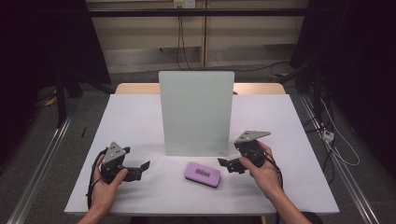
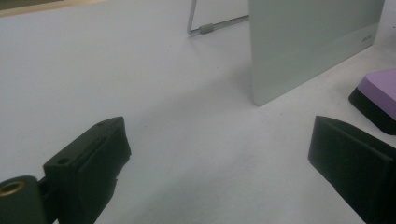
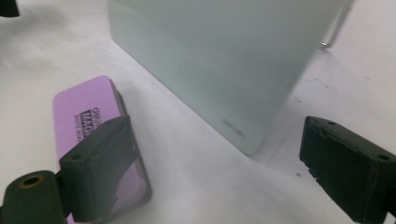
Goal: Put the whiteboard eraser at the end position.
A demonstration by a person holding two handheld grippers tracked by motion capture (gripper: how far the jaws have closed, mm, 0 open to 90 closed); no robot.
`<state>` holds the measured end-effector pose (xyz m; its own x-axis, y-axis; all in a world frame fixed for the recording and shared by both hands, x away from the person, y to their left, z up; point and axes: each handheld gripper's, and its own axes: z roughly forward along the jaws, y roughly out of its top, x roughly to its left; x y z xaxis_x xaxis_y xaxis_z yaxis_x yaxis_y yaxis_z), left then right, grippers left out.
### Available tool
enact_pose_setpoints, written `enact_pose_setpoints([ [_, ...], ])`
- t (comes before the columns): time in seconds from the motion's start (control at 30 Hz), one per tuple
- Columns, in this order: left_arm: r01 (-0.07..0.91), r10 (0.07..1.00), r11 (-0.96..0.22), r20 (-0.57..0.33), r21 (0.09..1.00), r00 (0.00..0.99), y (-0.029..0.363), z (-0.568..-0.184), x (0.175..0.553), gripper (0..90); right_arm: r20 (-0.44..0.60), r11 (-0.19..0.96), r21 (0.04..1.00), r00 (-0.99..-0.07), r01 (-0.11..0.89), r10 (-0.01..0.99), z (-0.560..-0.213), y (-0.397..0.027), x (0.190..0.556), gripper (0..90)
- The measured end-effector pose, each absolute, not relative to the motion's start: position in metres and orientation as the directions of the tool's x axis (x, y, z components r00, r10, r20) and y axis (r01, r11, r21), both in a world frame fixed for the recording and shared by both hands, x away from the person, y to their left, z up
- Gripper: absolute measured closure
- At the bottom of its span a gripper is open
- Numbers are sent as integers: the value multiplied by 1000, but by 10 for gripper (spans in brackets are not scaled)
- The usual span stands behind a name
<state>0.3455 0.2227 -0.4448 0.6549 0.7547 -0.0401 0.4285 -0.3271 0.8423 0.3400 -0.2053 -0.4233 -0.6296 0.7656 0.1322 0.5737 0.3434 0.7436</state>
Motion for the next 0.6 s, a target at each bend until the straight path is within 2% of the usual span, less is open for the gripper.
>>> enact_pose_setpoints([
  [0.2,427,752,-326,-43,843,658,221,-445,345,49,98,312,764,-579,565,810,-426,-223,335,97],
  [0.6,437,760,-312,-55,844,648,222,-444,344,49,105,240,779,-498,579,861,-435,-252,322,101],
])
